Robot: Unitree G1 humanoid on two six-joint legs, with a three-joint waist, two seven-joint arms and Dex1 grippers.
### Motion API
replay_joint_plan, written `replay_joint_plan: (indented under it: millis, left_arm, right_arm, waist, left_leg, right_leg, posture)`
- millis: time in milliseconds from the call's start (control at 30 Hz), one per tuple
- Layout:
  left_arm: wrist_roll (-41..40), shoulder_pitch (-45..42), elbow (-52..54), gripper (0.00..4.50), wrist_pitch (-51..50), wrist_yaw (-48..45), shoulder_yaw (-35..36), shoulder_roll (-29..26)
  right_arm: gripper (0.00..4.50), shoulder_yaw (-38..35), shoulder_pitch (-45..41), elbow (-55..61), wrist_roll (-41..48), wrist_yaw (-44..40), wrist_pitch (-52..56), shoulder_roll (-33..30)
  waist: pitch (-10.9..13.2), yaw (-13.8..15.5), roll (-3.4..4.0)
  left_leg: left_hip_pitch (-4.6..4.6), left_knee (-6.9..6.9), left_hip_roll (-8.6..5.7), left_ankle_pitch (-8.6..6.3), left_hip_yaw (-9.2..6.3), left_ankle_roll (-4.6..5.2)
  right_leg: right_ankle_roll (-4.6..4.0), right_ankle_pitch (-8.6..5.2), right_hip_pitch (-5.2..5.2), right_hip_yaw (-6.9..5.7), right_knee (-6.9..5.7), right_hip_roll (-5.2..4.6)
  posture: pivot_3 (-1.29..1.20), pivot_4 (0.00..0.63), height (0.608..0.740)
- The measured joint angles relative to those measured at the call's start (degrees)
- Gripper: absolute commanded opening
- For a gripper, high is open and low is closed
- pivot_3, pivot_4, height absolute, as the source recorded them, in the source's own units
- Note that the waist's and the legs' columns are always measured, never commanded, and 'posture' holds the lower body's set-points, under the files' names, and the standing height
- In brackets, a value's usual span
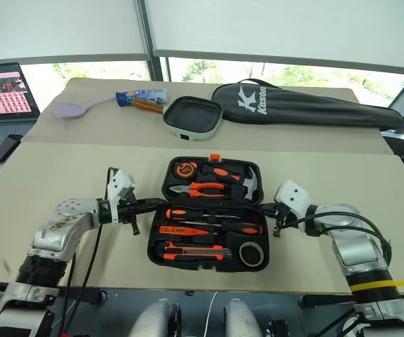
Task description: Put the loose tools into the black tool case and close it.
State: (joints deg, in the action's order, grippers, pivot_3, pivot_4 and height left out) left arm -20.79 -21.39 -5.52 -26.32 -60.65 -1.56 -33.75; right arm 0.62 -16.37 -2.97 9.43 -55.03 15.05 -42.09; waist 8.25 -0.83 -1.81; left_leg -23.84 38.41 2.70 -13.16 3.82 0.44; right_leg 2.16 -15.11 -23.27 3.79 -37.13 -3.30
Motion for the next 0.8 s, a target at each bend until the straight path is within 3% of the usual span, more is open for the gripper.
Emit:
replay_joint_plan:
  millis: [167, 300, 333, 500, 633, 800]
  left_arm:
    - [-6.47, -3.98, 3.55, 2.65, -20.05, 1.14, 4.42, -9.43]
    - [-8.30, -12.31, 5.78, 4.08, -32.60, 2.40, 2.01, -12.18]
    - [-8.21, -14.41, 5.00, 4.34, -34.25, 4.15, 1.39, -10.93]
    - [-7.10, -21.97, -1.70, 4.34, -41.88, 13.16, -0.69, -1.46]
    - [-5.81, -22.95, -4.21, 4.34, -44.32, 16.65, -2.01, -0.34]
    - [-5.12, -22.99, -5.82, 4.34, -45.29, 19.02, -2.21, 0.99]
  right_arm:
    - [2.50, -7.71, -3.69, 5.87, 10.58, -1.54, 19.18, -6.22]
    - [3.88, -1.95, -14.23, 8.49, 12.34, -0.59, 43.17, -14.01]
    - [3.92, -1.20, -16.93, 8.82, 14.43, -0.66, 49.51, -14.05]
    - [3.92, 4.69, -25.46, 5.33, 15.61, 4.07, 63.79, -7.78]
    - [3.92, 5.34, -27.98, 1.42, 14.34, 9.29, 66.97, -4.44]
    - [3.92, 5.55, -29.66, -0.96, 13.71, 13.47, 67.75, -1.52]
  waist:
    - [0.06, 0.02, -0.05]
    - [0.09, 0.28, -0.02]
    - [0.09, 0.27, -0.04]
    - [0.13, 0.06, -0.11]
    - [0.13, -0.13, -0.10]
    - [0.13, 0.07, -0.10]
  left_leg:
    - [0.03, 0.03, 0.02, 0.00, -0.26, 0.00]
    - [0.06, 0.08, -0.01, 0.00, -0.25, 0.00]
    - [0.04, 0.07, -0.01, 0.00, -0.26, 0.00]
    - [-0.32, 0.24, -0.08, 0.00, -0.27, 0.01]
    - [-0.99, 0.40, -0.13, 0.02, -0.34, 0.01]
    - [-1.09, 0.45, -0.15, 0.02, -0.32, 0.01]
  right_leg:
    - [0.00, 0.00, 0.04, -0.01, -0.03, 0.02]
    - [0.00, 0.00, 0.09, -0.06, -0.02, 0.00]
    - [0.00, 0.00, 0.09, -0.06, 0.01, 0.02]
    - [0.01, 0.01, -0.15, -0.09, -0.03, 0.02]
    - [0.03, 0.03, -1.05, 0.10, -0.55, -0.02]
    - [0.03, 0.02, -1.10, 0.05, -0.51, -0.05]
  posture:
    - [0.00, 0.150, 0.740]
    - [0.00, 0.150, 0.740]
    - [0.00, 0.150, 0.740]
    - [0.00, 0.150, 0.740]
    - [0.00, 0.150, 0.740]
    - [0.00, 0.150, 0.740]
